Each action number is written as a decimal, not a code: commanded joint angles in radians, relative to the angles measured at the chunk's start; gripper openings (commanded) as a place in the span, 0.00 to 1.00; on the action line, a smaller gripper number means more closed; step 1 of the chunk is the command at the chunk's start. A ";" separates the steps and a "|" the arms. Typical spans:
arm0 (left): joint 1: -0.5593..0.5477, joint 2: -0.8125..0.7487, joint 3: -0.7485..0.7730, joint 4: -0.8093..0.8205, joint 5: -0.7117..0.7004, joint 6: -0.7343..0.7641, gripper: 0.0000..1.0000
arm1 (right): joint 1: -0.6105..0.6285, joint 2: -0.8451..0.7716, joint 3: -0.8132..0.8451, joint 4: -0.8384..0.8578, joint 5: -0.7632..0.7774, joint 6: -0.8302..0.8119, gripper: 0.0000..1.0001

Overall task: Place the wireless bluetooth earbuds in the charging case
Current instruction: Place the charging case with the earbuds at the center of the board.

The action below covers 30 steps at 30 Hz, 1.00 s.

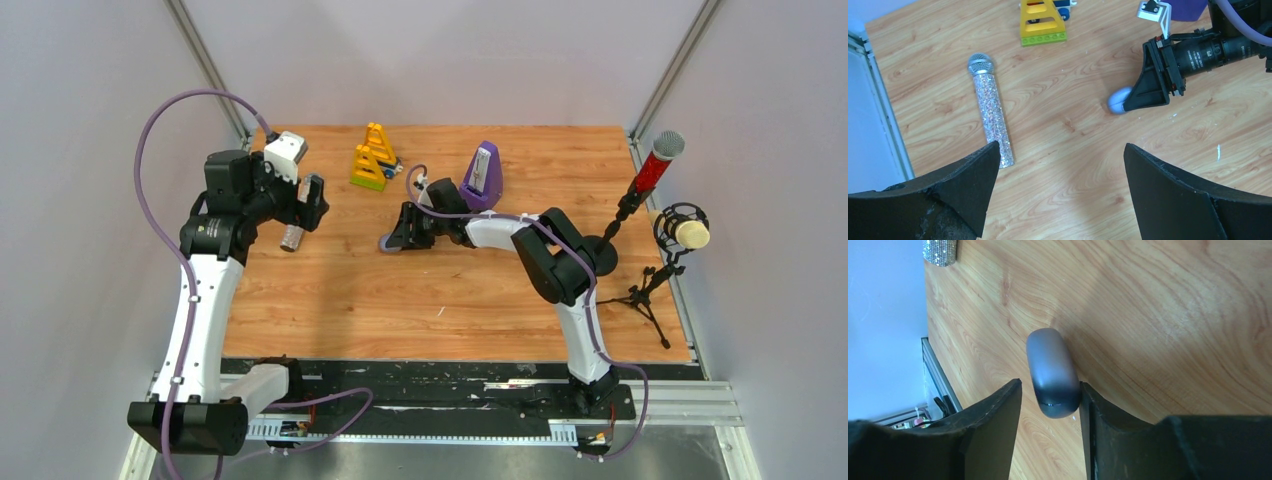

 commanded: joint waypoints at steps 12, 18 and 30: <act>0.008 0.005 0.061 0.001 0.024 -0.008 1.00 | -0.002 -0.070 0.001 -0.083 0.051 -0.073 0.59; 0.008 0.002 0.068 -0.004 0.024 0.016 1.00 | -0.005 -0.120 -0.019 -0.165 0.106 -0.158 0.62; 0.008 -0.054 0.112 -0.071 0.017 0.071 1.00 | -0.019 -0.260 -0.023 -0.346 0.073 -0.504 0.64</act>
